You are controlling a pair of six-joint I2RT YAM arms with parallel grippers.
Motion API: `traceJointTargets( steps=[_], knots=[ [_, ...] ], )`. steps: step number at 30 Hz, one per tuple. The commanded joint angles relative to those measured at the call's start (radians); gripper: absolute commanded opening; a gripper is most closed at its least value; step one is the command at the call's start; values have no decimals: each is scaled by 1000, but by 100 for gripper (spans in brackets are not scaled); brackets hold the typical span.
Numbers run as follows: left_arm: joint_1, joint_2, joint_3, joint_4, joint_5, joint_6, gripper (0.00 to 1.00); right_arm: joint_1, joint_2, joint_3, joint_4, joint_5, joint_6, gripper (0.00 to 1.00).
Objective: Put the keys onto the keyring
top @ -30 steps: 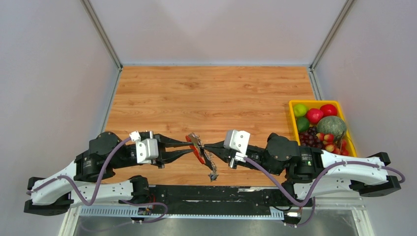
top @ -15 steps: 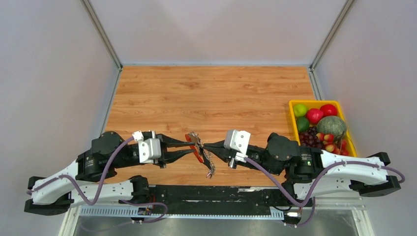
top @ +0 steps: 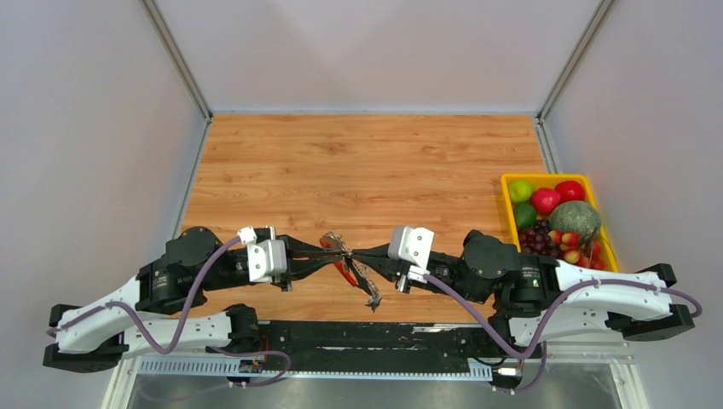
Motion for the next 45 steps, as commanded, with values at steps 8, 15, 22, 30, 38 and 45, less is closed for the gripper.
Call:
traceJointTargets(
  steps=[8,15,22,30,38,45],
  knots=[
    [-3,17,2,35,8,-10,0,14,-33,-19,208,-10,-9,0],
    [-4,-14,-74,164,12,-66,0,17,-64,-88,358,-13,-11,0],
    [-3,-8,-113,250,44,-107,0,17,-77,-128,428,15,-33,0],
    [-3,-4,-115,297,90,-153,0,17,-60,-165,431,155,-59,0],
    [-3,-31,-110,278,30,-148,0,12,-47,-155,380,320,-30,0],
    [-3,-18,-116,267,-175,-124,0,-43,-49,-186,286,406,85,10]
  ],
)
